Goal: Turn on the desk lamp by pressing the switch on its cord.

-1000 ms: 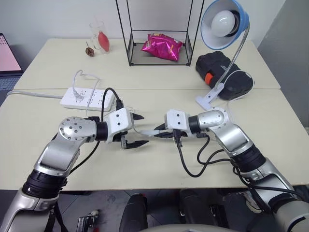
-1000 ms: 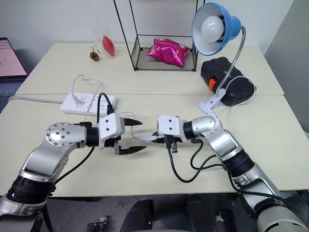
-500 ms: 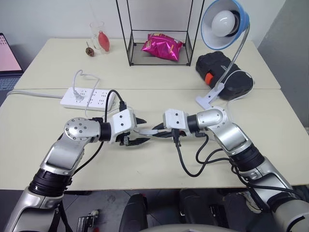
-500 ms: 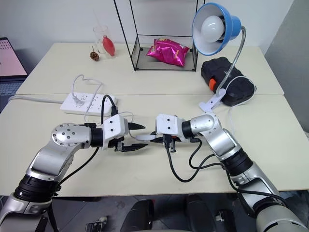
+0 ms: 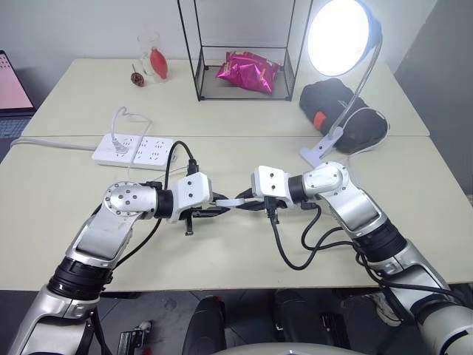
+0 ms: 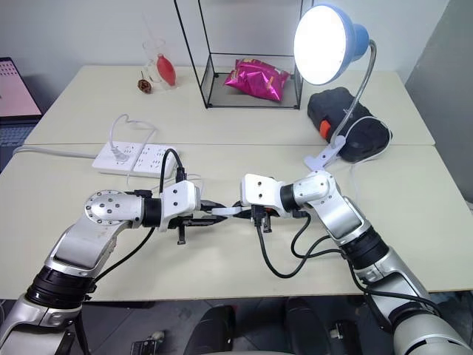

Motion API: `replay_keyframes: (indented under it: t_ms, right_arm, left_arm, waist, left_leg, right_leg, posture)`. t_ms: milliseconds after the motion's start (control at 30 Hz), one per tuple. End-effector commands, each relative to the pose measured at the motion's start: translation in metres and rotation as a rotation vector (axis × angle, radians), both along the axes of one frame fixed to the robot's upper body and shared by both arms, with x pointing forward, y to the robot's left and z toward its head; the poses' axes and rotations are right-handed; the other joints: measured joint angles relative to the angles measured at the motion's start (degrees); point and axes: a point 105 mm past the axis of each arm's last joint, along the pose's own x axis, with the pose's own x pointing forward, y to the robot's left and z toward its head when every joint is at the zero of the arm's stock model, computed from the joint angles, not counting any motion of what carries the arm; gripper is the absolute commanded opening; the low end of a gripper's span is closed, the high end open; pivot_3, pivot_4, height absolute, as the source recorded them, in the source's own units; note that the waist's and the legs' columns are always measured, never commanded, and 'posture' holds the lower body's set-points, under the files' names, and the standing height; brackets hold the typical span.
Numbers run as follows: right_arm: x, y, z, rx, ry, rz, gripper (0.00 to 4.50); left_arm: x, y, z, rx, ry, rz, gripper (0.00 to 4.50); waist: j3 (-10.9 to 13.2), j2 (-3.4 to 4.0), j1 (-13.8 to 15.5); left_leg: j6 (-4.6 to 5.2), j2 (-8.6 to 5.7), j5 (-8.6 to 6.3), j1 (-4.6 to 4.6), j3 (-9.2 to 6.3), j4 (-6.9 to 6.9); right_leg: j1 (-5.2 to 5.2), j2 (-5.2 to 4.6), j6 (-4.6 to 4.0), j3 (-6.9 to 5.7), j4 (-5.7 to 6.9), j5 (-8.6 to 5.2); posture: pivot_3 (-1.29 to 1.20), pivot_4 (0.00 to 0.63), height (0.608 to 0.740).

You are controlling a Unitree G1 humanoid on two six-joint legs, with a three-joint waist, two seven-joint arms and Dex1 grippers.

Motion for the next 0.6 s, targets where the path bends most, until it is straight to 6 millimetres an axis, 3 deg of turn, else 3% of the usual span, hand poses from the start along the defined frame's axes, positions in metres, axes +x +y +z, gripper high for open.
replay_keyframes:
  t_ms: [33,333,400,600]
  right_arm:
    - [-0.0083,0.0089,0.0143,0.035,-0.043,0.057,0.37]
    - [-0.0118,0.0103,0.0129,0.036,-0.034,0.076,0.37]
    - [-0.0122,0.0105,0.0124,0.036,-0.032,0.078,0.37]
    - [-0.0112,0.0107,0.0104,0.032,-0.031,0.082,0.37]
  left_arm:
    - [0.0089,0.0067,0.0130,-0.017,-0.059,0.047,0.64]
    - [0.0066,0.0005,0.0190,-0.059,-0.083,0.013,0.64]
    - [0.0060,0.0007,0.0183,-0.053,-0.089,0.005,1.33]
    - [0.0024,0.0029,0.0166,-0.042,-0.107,-0.010,2.46]
  waist:
    - [0.0,0.00,0.0]
    - [0.0,0.00,0.0]
    - [0.0,0.00,0.0]
    - [0.0,0.00,0.0]
  left_leg:
    - [0.00,0.00,0.00,0.00,0.00,0.00]
    - [0.00,0.00,0.00,0.00,0.00,0.00]
    - [0.00,0.00,0.00,0.00,0.00,0.00]
    - [0.00,0.00,0.00,0.00,-0.01,0.00]
  right_leg:
    - [0.00,0.00,0.00,0.00,0.00,0.00]
    - [0.00,0.00,0.00,0.00,0.00,0.00]
    - [0.00,0.00,0.00,0.00,0.00,0.00]
    - [0.00,0.00,-0.01,0.00,0.00,0.00]
  posture:
    - [0.00,0.150,0.740]
    - [0.00,0.150,0.740]
    - [0.00,0.150,0.740]
    - [0.00,0.150,0.740]
